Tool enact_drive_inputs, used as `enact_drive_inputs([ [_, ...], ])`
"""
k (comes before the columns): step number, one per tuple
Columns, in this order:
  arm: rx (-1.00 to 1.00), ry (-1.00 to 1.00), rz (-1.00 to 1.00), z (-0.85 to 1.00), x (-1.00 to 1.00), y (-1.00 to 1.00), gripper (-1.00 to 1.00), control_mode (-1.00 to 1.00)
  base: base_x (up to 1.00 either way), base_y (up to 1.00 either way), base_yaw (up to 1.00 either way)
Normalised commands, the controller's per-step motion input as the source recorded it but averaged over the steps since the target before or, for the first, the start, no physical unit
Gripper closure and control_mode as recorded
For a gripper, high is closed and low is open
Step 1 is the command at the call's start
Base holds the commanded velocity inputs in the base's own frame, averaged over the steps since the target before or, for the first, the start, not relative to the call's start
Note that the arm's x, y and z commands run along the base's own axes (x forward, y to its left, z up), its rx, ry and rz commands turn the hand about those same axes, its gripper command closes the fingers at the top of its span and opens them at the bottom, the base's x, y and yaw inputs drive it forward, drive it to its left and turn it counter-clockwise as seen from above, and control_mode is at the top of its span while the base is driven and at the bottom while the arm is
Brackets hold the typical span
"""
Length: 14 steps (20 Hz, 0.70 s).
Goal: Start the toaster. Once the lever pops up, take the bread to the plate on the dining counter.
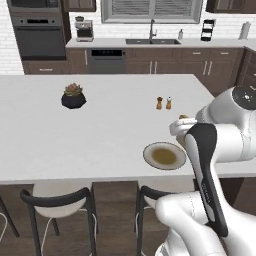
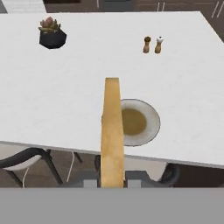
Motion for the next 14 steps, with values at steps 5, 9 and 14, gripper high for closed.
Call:
enact_drive_inputs([
  [5, 0.03, -0.05, 0.03, -0.02, 0.27, -0.04, 1.00, -1.00, 0.32, 0.02, 0.00],
  [9, 0.15, -0.02, 0.13, -0.24, 0.72, -0.17, 1.00, -1.00, 0.00, 0.00, 0.00],
  [14, 0.13, 0.00, 0.20, -0.56, 0.51, -0.22, 1.00, -1.00, 0.00, 0.00, 0.00],
])
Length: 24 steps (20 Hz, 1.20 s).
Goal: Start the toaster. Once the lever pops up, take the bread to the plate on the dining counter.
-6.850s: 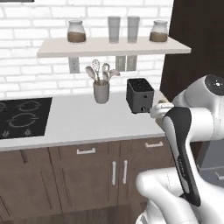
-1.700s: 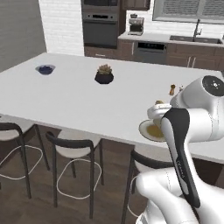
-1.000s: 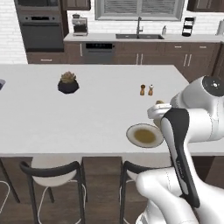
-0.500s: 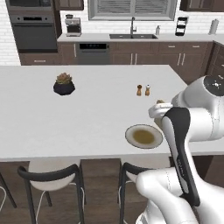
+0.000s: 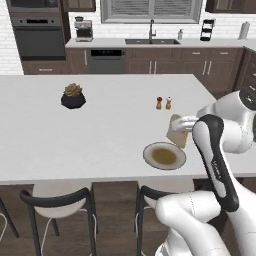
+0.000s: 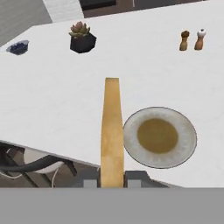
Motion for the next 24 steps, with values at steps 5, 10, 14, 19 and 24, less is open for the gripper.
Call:
enact_drive_inputs([
  [5, 0.10, 0.05, 0.17, -0.58, 0.82, -0.25, 1.00, -1.00, 0.00, 0.00, 0.00],
  [10, 0.14, 0.08, 0.11, -0.27, 0.70, -0.29, 1.00, -1.00, 0.00, 0.00, 0.00],
  [14, 0.11, 0.23, 0.01, -0.43, 0.41, -0.03, 1.00, -1.00, 0.00, 0.00, 0.00],
  [19, 0.00, 0.22, 0.04, -0.35, 0.19, 0.00, 1.00, -1.00, 0.00, 0.00, 0.00],
  [24, 0.00, 0.06, 0.03, -0.25, 0.04, -0.09, 1.00, -1.00, 0.00, 0.00, 0.00],
])
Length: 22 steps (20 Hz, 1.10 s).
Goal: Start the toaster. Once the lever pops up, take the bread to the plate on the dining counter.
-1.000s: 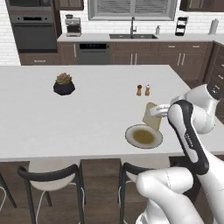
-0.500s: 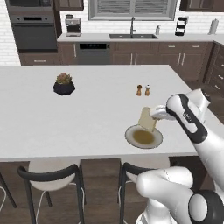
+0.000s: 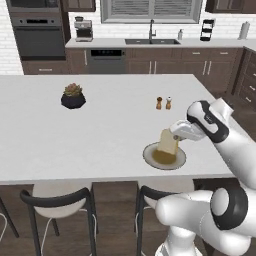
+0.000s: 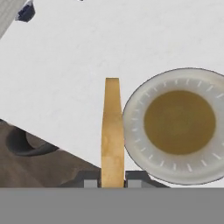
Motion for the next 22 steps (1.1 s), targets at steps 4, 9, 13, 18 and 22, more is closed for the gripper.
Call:
enact_drive_inputs([
  [4, 0.00, 0.00, 0.01, -0.36, 0.00, -0.01, 1.00, -1.00, 0.00, 0.00, 0.00],
  [9, 0.00, 0.00, 0.00, -0.36, 0.00, 0.00, 1.00, -1.00, 0.00, 0.00, 0.00],
  [13, 0.00, 0.00, 0.01, -0.23, 0.00, 0.00, 1.00, -1.00, 0.00, 0.00, 0.00],
  [18, 0.00, -0.02, 0.01, -0.21, 0.09, 0.00, 1.00, -1.00, 0.00, 0.00, 0.00],
  [22, 0.00, -0.04, 0.01, -0.13, 0.19, 0.00, 1.00, -1.00, 0.00, 0.00, 0.00],
])
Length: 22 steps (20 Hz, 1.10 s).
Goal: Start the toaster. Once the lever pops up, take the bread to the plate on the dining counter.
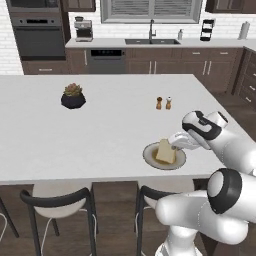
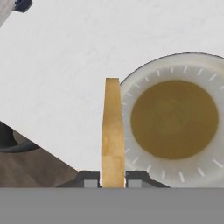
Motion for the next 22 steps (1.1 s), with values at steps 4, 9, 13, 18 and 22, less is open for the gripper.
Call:
enact_drive_inputs([
  [4, 0.00, -0.06, 0.02, -0.05, 0.15, 0.00, 1.00, -1.00, 0.00, 0.00, 0.00],
  [9, 0.00, -0.05, 0.03, -0.18, 0.03, 0.00, 1.00, -1.00, 0.00, 0.00, 0.00],
  [13, 0.00, -0.06, 0.03, -0.04, 0.06, 0.00, 1.00, -1.00, 0.00, 0.00, 0.00],
  [18, 0.00, -0.06, 0.03, -0.03, 0.04, 0.00, 1.00, -1.00, 0.00, 0.00, 0.00],
  [22, 0.00, -0.04, 0.03, 0.00, 0.08, -0.05, 1.00, -1.00, 0.00, 0.00, 0.00],
])
